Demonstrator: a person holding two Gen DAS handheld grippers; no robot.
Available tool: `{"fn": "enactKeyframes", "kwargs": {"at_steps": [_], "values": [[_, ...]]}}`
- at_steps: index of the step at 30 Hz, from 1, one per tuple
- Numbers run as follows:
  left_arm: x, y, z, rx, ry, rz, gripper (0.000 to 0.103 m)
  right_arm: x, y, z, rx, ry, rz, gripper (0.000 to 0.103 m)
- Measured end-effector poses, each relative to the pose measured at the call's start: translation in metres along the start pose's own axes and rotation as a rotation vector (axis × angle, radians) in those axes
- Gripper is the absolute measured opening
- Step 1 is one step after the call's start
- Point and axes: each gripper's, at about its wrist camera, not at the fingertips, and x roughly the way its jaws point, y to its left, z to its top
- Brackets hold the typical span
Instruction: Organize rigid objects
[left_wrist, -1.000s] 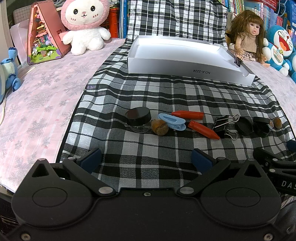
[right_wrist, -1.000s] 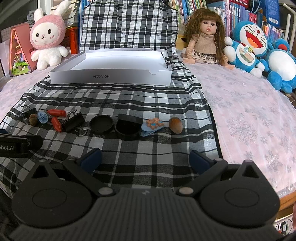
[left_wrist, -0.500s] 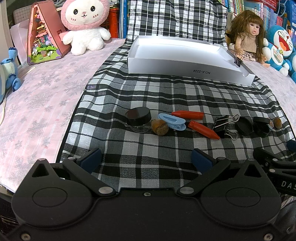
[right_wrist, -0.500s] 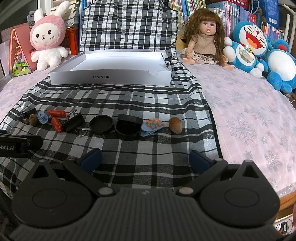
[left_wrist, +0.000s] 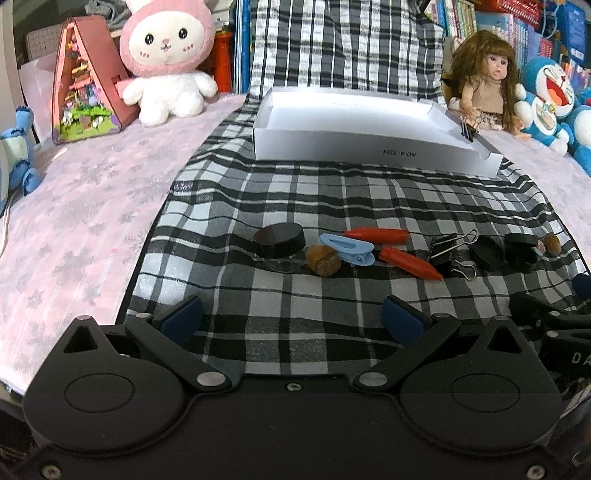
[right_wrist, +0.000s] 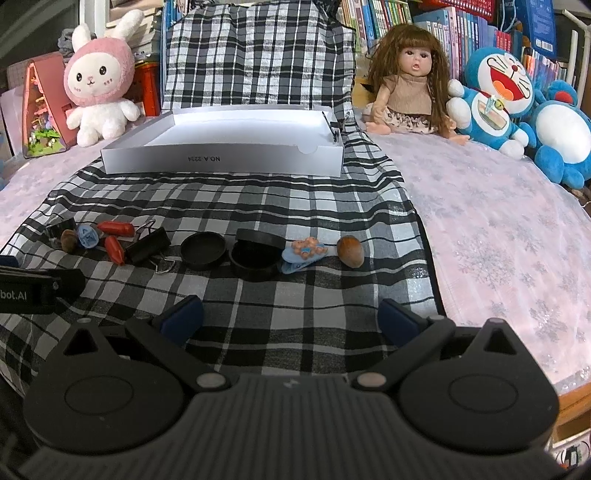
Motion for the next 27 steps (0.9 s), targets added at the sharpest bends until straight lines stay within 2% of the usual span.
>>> {"fn": "enactKeyframes", "kwargs": {"at_steps": [4,8,10,13,14,15,16,20,22,27], "values": [[0.001,0.003,-0.005,0.015,-0.051,-0.012,0.103,0.002,0.0,-0.002,0.004,-0.026,-0.002,0.103],[0.0,0.004,-0.003,0.016,-0.052,-0.017,0.103,-0.003,-0.001,-0.004,0.014,-0.054,0.007,0.103],[-0.002,0.006,-0.001,0.01,-0.064,-0.027,0.096,-0.006,-0.002,-0.004,0.024,-0.079,0.014,0.101],[-0.006,0.01,0.001,0.01,-0.094,-0.023,0.066,-0.009,-0.002,-0.003,0.014,-0.116,0.022,0.094],[-0.007,0.012,0.002,0.002,-0.099,-0.025,0.061,-0.011,-0.002,-0.002,0.009,-0.13,0.021,0.091],[-0.007,0.014,0.003,-0.011,-0.104,-0.03,0.049,-0.013,-0.002,0.0,0.005,-0.143,0.022,0.086],[-0.009,0.017,0.004,-0.026,-0.108,-0.038,0.042,-0.014,-0.001,0.001,0.003,-0.153,0.027,0.082],[-0.012,0.024,0.009,-0.047,-0.128,-0.062,0.029,-0.017,-0.005,0.009,0.029,-0.173,0.084,0.068],[-0.012,0.026,0.011,-0.045,-0.137,-0.062,0.029,-0.016,-0.005,0.014,0.04,-0.171,0.103,0.061],[-0.01,0.029,0.019,-0.052,-0.156,-0.062,0.029,-0.009,-0.003,0.023,0.056,-0.151,0.117,0.056]]}}
